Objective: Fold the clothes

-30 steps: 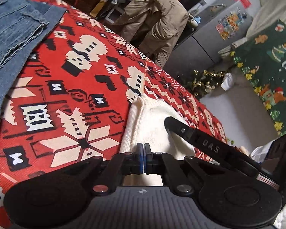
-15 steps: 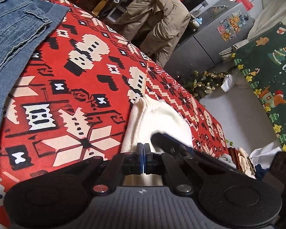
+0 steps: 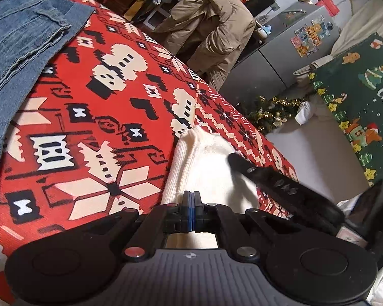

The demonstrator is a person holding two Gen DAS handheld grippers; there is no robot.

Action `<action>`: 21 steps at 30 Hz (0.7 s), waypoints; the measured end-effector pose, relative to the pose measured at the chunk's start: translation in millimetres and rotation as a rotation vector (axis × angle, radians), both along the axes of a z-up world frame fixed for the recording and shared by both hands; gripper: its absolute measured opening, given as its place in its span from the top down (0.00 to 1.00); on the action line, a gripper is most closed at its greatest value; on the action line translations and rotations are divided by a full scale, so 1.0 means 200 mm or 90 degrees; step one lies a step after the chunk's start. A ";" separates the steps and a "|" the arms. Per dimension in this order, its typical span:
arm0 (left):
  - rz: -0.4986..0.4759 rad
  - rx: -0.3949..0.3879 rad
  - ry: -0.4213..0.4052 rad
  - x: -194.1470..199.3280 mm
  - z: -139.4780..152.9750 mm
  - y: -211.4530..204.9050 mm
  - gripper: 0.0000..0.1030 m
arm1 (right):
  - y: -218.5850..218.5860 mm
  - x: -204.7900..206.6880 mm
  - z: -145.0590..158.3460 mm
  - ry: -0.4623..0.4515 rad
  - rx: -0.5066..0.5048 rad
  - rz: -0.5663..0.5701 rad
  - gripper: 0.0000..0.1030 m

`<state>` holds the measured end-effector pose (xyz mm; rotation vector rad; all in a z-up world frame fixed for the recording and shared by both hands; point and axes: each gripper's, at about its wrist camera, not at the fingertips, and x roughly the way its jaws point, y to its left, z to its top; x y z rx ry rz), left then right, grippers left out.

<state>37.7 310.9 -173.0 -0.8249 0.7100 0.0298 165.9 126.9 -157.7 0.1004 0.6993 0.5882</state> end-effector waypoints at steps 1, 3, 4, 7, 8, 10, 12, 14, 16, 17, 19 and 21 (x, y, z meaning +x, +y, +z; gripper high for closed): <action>0.001 -0.002 0.001 0.00 0.00 0.00 0.98 | 0.01 0.00 -0.02 0.011 0.001 0.001 0.93; 0.006 -0.013 0.001 0.00 0.00 0.01 0.98 | 0.03 -0.01 -0.02 0.009 -0.009 0.015 0.92; 0.010 -0.022 0.000 -0.01 0.00 0.02 0.98 | 0.05 -0.02 -0.02 0.006 -0.015 0.024 0.91; 0.025 -0.043 -0.008 -0.02 0.00 0.06 0.98 | 0.09 -0.07 -0.02 -0.003 -0.022 0.050 0.90; 0.030 -0.040 -0.008 -0.02 0.01 0.06 0.96 | 0.11 -0.09 -0.02 -0.007 -0.027 0.061 0.90; 0.036 -0.042 -0.008 -0.03 0.01 0.08 0.96 | 0.14 -0.13 -0.01 -0.007 -0.034 0.084 0.90; 0.041 -0.054 -0.010 -0.03 0.00 0.10 0.96 | 0.16 -0.19 0.00 -0.001 -0.039 0.109 0.91; 0.045 -0.063 -0.012 -0.03 0.00 0.11 0.96 | 0.18 -0.25 0.01 -0.003 -0.057 0.116 0.90; 0.045 -0.061 -0.017 -0.03 0.01 0.12 0.96 | 0.19 -0.31 0.01 -0.008 -0.074 0.118 0.90; 0.041 -0.062 -0.018 -0.03 0.02 0.13 0.96 | 0.19 -0.33 0.01 -0.004 -0.074 0.121 0.90; 0.031 -0.064 -0.022 -0.03 0.04 0.13 0.96 | 0.18 -0.37 0.02 0.006 -0.067 0.126 0.90; 0.019 -0.059 -0.026 -0.06 0.06 0.12 0.96 | 0.16 -0.43 0.04 -0.001 -0.065 0.124 0.91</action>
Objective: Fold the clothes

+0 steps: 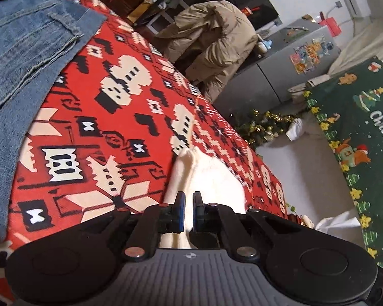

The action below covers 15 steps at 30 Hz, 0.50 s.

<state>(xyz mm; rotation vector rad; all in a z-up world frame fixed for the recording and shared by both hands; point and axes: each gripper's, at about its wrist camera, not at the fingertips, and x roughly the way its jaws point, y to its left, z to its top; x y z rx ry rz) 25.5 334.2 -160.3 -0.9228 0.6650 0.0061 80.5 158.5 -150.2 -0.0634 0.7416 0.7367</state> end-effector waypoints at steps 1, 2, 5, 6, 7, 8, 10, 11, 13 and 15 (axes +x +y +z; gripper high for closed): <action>-0.008 0.003 -0.002 -0.02 0.01 -0.01 0.96 | -0.01 -0.03 0.01 -0.009 0.000 -0.002 0.91; -0.015 0.006 -0.004 -0.04 0.03 -0.02 0.96 | -0.03 -0.06 0.03 -0.015 0.001 -0.009 0.91; -0.048 0.020 0.007 -0.11 0.04 -0.08 0.94 | -0.11 -0.13 0.06 -0.023 -0.002 -0.045 0.91; -0.051 0.041 0.015 -0.13 0.04 -0.11 0.88 | -0.14 -0.15 0.07 -0.026 -0.003 -0.059 0.91; -0.049 0.066 0.024 -0.14 0.04 -0.13 0.85 | -0.17 -0.18 0.07 -0.025 -0.002 -0.072 0.91; -0.050 0.084 0.028 -0.14 0.03 -0.15 0.81 | -0.21 -0.20 0.07 -0.021 0.001 -0.084 0.91; -0.052 0.104 0.030 -0.14 0.01 -0.18 0.81 | -0.29 -0.23 0.07 -0.012 0.007 -0.107 0.90; -0.053 0.106 0.027 -0.14 0.00 -0.19 0.82 | -0.32 -0.24 0.07 -0.003 0.015 -0.116 0.90; -0.055 0.110 0.021 -0.14 -0.02 -0.21 0.95 | -0.37 -0.26 0.06 0.019 0.030 -0.132 0.90; -0.048 0.112 0.021 -0.15 -0.04 -0.20 0.95 | -0.39 -0.26 0.05 0.023 0.031 -0.142 0.90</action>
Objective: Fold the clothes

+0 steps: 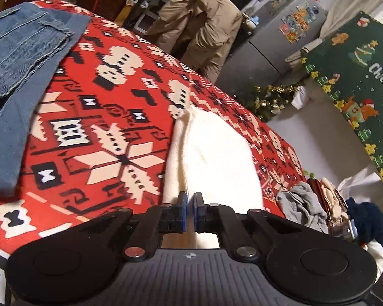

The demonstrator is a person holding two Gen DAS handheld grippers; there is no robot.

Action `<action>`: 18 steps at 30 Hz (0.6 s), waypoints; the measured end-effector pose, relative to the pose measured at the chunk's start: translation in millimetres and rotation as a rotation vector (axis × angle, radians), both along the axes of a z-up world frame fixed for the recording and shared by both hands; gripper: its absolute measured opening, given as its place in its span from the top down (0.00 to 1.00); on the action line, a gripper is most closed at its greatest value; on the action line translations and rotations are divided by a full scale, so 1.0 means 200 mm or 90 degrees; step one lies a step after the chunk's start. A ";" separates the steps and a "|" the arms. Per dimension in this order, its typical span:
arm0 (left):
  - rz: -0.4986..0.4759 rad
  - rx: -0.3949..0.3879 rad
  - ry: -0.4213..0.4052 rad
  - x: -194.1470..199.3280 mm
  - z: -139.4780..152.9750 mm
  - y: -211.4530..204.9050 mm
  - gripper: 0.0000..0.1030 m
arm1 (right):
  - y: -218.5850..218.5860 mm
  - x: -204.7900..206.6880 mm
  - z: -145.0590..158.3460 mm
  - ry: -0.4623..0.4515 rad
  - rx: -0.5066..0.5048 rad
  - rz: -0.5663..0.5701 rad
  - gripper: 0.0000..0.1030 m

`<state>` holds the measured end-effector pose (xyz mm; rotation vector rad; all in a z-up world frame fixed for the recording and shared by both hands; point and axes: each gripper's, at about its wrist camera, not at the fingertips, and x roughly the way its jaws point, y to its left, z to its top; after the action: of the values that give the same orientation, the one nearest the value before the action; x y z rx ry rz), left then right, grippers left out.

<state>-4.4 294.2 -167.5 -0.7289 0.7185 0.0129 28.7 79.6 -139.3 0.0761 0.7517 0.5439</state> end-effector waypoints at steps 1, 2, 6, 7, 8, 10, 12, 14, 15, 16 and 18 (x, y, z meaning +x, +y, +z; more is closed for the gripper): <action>0.002 0.003 0.002 -0.01 0.00 0.00 0.95 | -0.01 0.00 0.00 0.001 0.003 -0.004 0.90; 0.004 0.006 0.004 -0.02 0.01 0.01 0.95 | -0.02 0.00 0.00 0.002 0.008 -0.008 0.90; 0.016 0.000 0.018 -0.03 0.01 0.03 0.94 | -0.05 0.02 0.00 -0.002 0.025 -0.008 0.90; 0.019 -0.006 0.023 -0.02 0.00 0.05 0.94 | -0.05 0.03 -0.01 0.001 0.027 -0.007 0.90; 0.019 -0.007 0.029 -0.02 0.00 0.05 0.90 | -0.06 0.03 -0.01 0.003 0.030 -0.005 0.90; 0.022 0.002 0.043 -0.02 0.00 0.06 0.84 | -0.07 0.05 -0.01 0.007 0.037 -0.012 0.90; 0.032 0.002 0.046 -0.03 0.01 0.06 0.80 | -0.10 0.07 0.00 0.009 0.048 -0.026 0.90; 0.047 -0.001 0.044 -0.04 0.02 0.08 0.78 | -0.15 0.11 0.01 0.027 0.061 -0.047 0.84; 0.057 -0.005 0.040 -0.05 0.03 0.09 0.77 | -0.18 0.13 0.00 0.036 0.066 -0.056 0.80; 0.064 -0.013 0.032 -0.05 0.03 0.10 0.77 | -0.20 0.15 0.00 0.045 0.070 -0.064 0.79; 0.066 -0.035 0.014 -0.04 0.03 0.13 0.71 | -0.23 0.20 -0.02 0.063 0.073 -0.077 0.76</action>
<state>-11.9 319.7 -160.5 -0.8188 0.7037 0.0958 69.7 33.1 -143.6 0.2538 0.8062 0.4705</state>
